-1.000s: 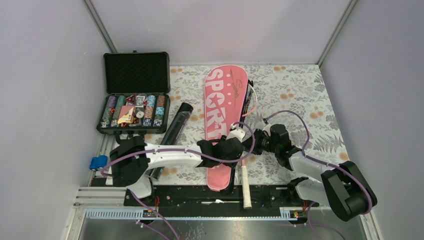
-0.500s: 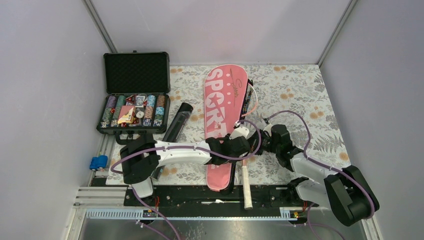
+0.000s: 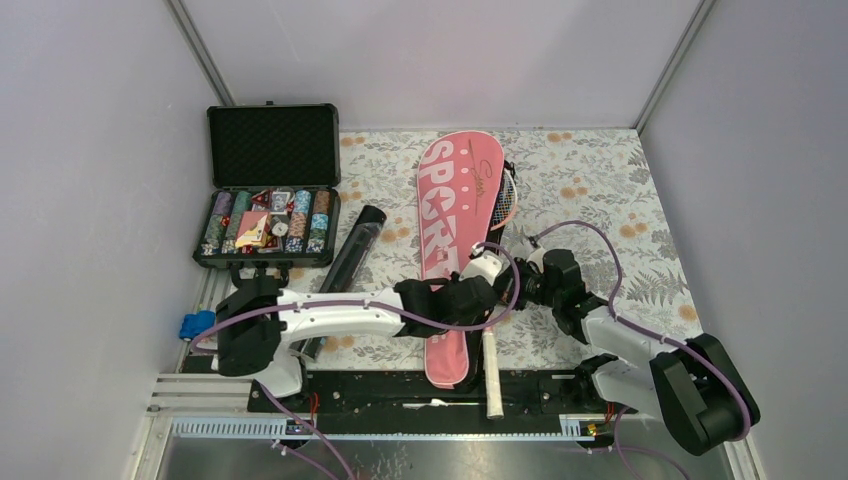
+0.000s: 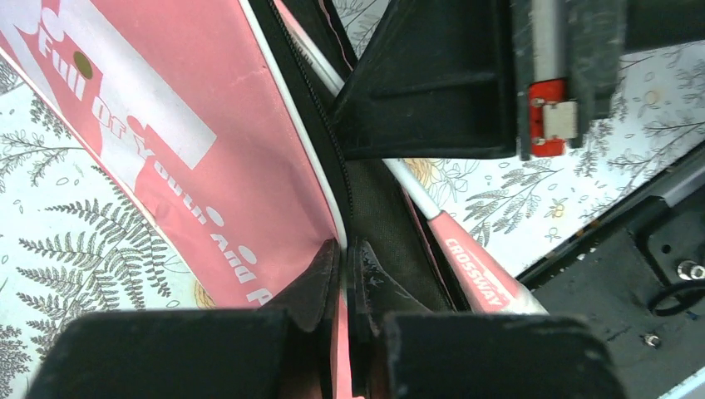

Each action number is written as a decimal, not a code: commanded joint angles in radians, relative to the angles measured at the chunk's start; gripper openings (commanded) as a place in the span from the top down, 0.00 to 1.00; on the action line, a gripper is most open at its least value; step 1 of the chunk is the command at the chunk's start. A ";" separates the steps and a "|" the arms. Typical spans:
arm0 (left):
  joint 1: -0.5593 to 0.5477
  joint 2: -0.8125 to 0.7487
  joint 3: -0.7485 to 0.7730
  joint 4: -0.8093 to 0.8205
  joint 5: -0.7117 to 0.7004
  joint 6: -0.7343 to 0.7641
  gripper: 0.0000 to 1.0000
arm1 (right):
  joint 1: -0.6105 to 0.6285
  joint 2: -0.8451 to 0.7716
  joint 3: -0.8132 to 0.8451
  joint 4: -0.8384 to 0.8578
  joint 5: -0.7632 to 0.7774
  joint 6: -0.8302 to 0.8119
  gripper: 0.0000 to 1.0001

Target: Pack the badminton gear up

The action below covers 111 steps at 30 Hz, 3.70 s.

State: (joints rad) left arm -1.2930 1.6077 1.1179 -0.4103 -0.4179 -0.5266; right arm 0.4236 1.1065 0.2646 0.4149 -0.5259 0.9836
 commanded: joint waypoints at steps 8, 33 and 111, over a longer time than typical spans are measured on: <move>-0.005 -0.104 0.000 0.065 0.060 0.114 1.00 | 0.004 -0.030 0.019 0.050 -0.023 -0.106 1.00; 0.031 -0.267 -0.222 0.454 0.307 -0.263 1.00 | 0.004 0.286 -0.003 0.452 0.334 0.066 1.00; 0.281 -0.269 -0.468 0.398 0.601 -0.338 0.37 | 0.506 0.005 -0.016 0.024 0.643 0.265 0.60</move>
State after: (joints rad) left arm -1.0058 1.3251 0.6109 -0.1413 0.0784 -0.8227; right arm 0.9237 1.1309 0.2306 0.3275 0.0193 1.2594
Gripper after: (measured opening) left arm 0.635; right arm 0.407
